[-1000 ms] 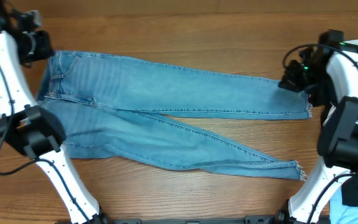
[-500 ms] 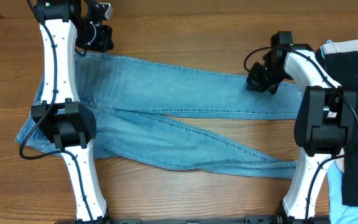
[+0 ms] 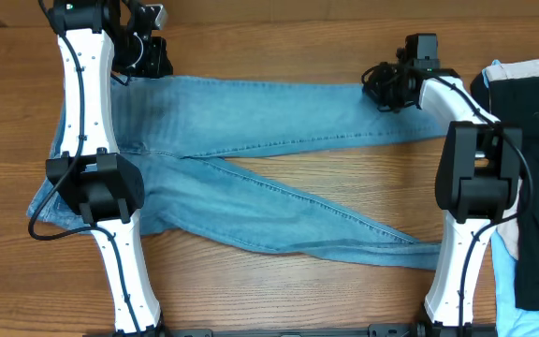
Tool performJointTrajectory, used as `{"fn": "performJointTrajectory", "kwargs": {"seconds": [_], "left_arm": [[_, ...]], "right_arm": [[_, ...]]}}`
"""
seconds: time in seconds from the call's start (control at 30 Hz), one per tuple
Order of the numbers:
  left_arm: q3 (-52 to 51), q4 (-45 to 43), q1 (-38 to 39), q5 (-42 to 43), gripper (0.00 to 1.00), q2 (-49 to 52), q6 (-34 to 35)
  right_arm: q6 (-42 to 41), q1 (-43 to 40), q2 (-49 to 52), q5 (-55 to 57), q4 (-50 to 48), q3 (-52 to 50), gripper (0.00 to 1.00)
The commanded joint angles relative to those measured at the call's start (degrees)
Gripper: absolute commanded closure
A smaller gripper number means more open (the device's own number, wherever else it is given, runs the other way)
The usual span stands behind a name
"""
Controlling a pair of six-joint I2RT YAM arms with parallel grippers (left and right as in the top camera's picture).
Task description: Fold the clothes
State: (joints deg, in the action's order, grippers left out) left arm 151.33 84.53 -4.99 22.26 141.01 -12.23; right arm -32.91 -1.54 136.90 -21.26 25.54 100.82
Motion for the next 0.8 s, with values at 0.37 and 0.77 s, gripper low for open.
{"fn": "performJointTrajectory", "kwargs": {"seconds": [0.37,0.77], "left_arm": [[6.32,11.76,-1.03,-3.41,0.65,-4.0,-2.62],[8.83,12.28,-7.39,-7.93,0.57,-22.4,2.16]], "right_arm": [[20.13,-8.98,-3.32,-13.79,27.96,29.75,0.3],[22.47,-9.57,-27.98,2.54,52.59,32.3,0.28]]}}
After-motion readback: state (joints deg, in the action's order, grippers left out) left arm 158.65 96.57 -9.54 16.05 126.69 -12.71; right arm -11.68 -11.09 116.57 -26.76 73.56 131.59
